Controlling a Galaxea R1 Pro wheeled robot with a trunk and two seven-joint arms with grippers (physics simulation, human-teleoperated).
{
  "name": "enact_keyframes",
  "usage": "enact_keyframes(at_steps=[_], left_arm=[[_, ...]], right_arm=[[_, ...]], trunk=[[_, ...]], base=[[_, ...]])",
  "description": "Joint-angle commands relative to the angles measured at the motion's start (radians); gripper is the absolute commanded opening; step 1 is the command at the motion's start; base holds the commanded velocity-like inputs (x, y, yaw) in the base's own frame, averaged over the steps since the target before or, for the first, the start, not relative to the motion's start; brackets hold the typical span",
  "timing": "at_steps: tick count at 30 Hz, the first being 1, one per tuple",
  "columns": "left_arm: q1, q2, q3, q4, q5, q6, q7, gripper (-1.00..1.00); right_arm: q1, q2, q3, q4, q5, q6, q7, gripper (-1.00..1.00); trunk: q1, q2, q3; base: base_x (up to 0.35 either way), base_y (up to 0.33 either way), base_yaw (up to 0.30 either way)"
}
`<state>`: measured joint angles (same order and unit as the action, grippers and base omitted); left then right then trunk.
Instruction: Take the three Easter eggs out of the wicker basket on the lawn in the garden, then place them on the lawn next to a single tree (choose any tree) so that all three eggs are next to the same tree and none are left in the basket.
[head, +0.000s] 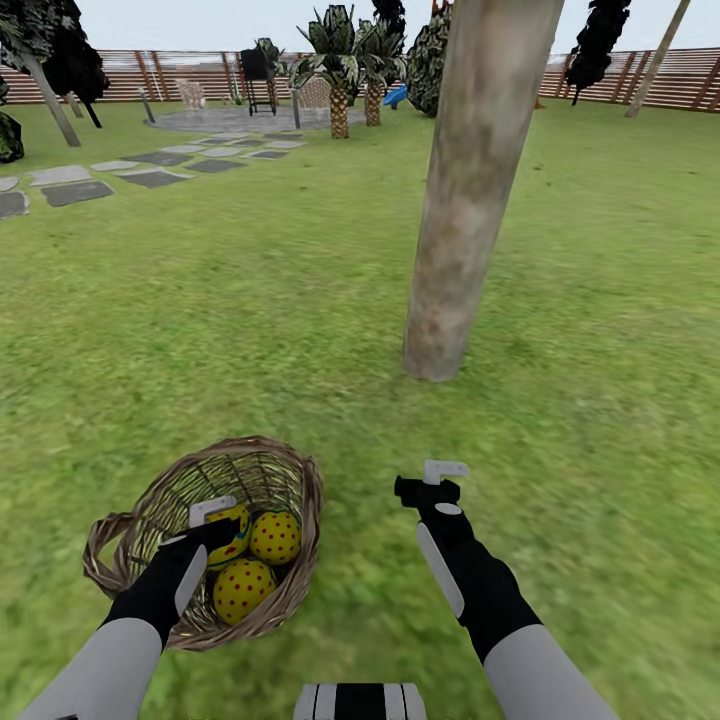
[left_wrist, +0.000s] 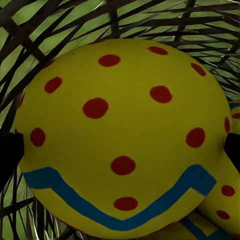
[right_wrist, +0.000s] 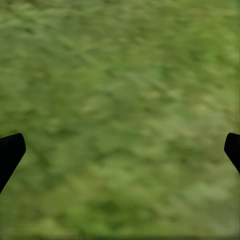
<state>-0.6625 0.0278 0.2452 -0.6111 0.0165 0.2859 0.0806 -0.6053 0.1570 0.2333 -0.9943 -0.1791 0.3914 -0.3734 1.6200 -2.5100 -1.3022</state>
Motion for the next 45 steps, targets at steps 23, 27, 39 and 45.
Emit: enact_keyframes(at_steps=[23, 27, 39, 45], left_arm=[[-0.001, -0.002, -0.003, -0.002, 0.002, 0.005, 0.002, 1.00], [-0.002, -0.002, -0.003, -0.003, 0.002, 0.005, 0.002, 1.00], [-0.002, -0.002, -0.003, -0.003, 0.002, 0.005, 0.002, 1.00], [-0.002, -0.002, -0.003, -0.003, 0.002, 0.006, 0.002, -1.00]], right_arm=[[-0.001, -0.001, 0.003, -0.001, -0.010, 0.003, -0.009, 1.00], [-0.001, -0.001, 0.003, -0.001, -0.010, 0.003, -0.009, 1.00], [-0.001, -0.001, 0.003, -0.001, -0.010, 0.003, -0.009, 1.00], [-0.001, -0.001, 0.003, -0.001, -0.010, 0.003, -0.009, 1.00]], trunk=[[0.003, -0.002, -0.024], [0.003, -0.002, -0.024], [0.003, -0.002, -0.032], [0.003, -0.002, -0.032]], base=[[0.000, 0.000, 0.000], [0.000, 0.000, 0.000], [0.000, 0.000, 0.000], [0.000, 0.000, 0.000]])
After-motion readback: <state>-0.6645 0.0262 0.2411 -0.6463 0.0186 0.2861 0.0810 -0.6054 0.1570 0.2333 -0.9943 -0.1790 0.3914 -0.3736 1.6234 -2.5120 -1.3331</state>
